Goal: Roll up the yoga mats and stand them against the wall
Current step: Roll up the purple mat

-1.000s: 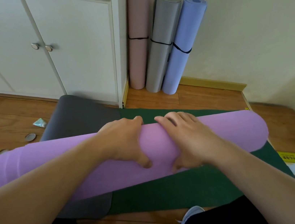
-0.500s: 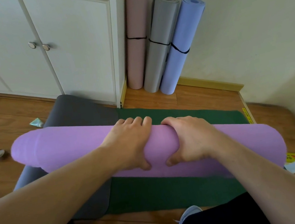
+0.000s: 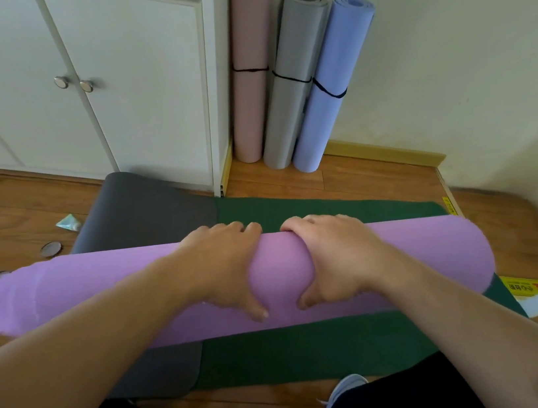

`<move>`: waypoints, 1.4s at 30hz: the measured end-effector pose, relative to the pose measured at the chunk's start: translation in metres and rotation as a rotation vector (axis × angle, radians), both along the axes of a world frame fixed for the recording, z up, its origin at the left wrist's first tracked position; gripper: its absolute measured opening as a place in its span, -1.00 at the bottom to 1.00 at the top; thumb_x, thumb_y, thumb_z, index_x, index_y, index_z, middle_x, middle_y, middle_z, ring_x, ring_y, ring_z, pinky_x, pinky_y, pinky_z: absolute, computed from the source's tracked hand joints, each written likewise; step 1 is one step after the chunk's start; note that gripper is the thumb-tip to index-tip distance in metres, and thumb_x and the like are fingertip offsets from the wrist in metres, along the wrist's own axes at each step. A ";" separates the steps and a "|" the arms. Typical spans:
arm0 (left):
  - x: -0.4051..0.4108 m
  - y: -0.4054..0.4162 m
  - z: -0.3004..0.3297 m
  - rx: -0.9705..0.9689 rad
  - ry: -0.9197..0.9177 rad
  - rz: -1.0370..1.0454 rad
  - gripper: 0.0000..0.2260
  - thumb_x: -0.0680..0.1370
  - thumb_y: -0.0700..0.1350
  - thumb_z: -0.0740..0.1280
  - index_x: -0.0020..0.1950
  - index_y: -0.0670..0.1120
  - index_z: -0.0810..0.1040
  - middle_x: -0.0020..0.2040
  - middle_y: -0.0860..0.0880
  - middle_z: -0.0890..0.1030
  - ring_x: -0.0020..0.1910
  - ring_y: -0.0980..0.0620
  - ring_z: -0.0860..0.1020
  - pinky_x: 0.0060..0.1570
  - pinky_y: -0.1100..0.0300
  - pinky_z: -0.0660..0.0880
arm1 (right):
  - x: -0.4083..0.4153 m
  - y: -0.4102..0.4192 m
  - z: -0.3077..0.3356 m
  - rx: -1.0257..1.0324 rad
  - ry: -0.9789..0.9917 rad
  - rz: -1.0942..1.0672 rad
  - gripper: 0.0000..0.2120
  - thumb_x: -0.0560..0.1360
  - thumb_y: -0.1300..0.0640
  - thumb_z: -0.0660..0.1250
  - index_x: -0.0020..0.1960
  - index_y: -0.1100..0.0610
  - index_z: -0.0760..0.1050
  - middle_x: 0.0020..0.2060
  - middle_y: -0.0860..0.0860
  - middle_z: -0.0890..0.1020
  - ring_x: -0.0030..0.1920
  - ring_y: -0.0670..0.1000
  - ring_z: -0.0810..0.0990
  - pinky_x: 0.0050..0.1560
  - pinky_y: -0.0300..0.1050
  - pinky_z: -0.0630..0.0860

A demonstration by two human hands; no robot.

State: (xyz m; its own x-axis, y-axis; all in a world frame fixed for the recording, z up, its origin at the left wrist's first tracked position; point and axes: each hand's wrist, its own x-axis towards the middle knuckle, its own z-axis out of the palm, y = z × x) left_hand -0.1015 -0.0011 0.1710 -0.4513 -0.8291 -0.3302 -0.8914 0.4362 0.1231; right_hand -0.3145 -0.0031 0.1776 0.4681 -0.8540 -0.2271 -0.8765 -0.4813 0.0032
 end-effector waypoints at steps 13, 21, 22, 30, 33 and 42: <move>-0.025 0.012 -0.030 -0.376 -0.054 -0.174 0.11 0.27 0.33 0.58 0.59 -0.09 0.09 0.41 -0.11 0.40 0.34 -0.16 0.44 0.39 -0.13 0.40 | -0.021 -0.009 0.007 0.328 -0.222 -0.291 -0.14 0.03 -0.40 0.67 0.27 -0.19 0.52 0.05 -0.23 0.64 0.00 -0.15 0.63 0.03 -0.01 0.67; -0.005 -0.002 -0.013 -0.215 0.049 -0.017 -0.13 0.20 0.39 0.53 0.37 0.05 0.36 0.17 0.07 0.53 0.10 -0.02 0.55 0.18 -0.05 0.54 | 0.000 0.004 0.002 0.042 0.048 -0.008 0.39 0.15 -0.41 0.64 0.69 -0.08 -0.13 0.57 -0.02 0.27 0.54 0.10 0.29 0.55 0.10 0.29; -0.002 -0.003 -0.008 -0.171 0.071 0.012 -0.15 0.18 0.42 0.51 0.34 0.07 0.38 0.12 0.10 0.54 0.05 0.00 0.56 0.14 -0.04 0.56 | 0.003 0.005 0.000 -0.021 0.085 0.023 0.40 0.15 -0.41 0.64 0.68 -0.05 -0.14 0.55 0.00 0.28 0.52 0.12 0.31 0.55 0.11 0.28; -0.003 0.000 -0.002 -0.149 0.051 -0.027 -0.02 0.20 0.47 0.49 0.49 0.08 0.27 0.28 0.07 0.51 0.19 -0.01 0.53 0.27 -0.04 0.51 | -0.001 -0.001 0.000 -0.059 -0.014 0.040 -0.02 0.12 -0.39 0.58 0.42 -0.13 0.29 0.21 -0.12 0.56 0.19 0.03 0.57 0.19 0.06 0.52; -0.014 0.010 -0.014 -0.285 -0.057 -0.073 0.24 0.18 0.46 0.53 0.63 -0.03 0.01 0.45 -0.05 0.37 0.38 -0.12 0.43 0.42 -0.10 0.40 | -0.010 -0.007 0.009 0.110 -0.069 -0.097 -0.01 0.07 -0.38 0.64 0.40 -0.20 0.34 0.16 -0.19 0.61 0.11 0.00 0.59 0.11 0.05 0.58; -0.017 -0.001 -0.016 -0.252 -0.018 -0.073 -0.08 0.20 0.36 0.54 0.43 0.03 0.31 0.26 0.03 0.51 0.19 -0.06 0.53 0.26 -0.07 0.50 | -0.016 -0.002 0.011 0.152 -0.131 -0.097 0.10 0.21 -0.35 0.61 0.61 -0.17 0.17 0.44 -0.12 0.45 0.39 0.04 0.48 0.38 0.09 0.49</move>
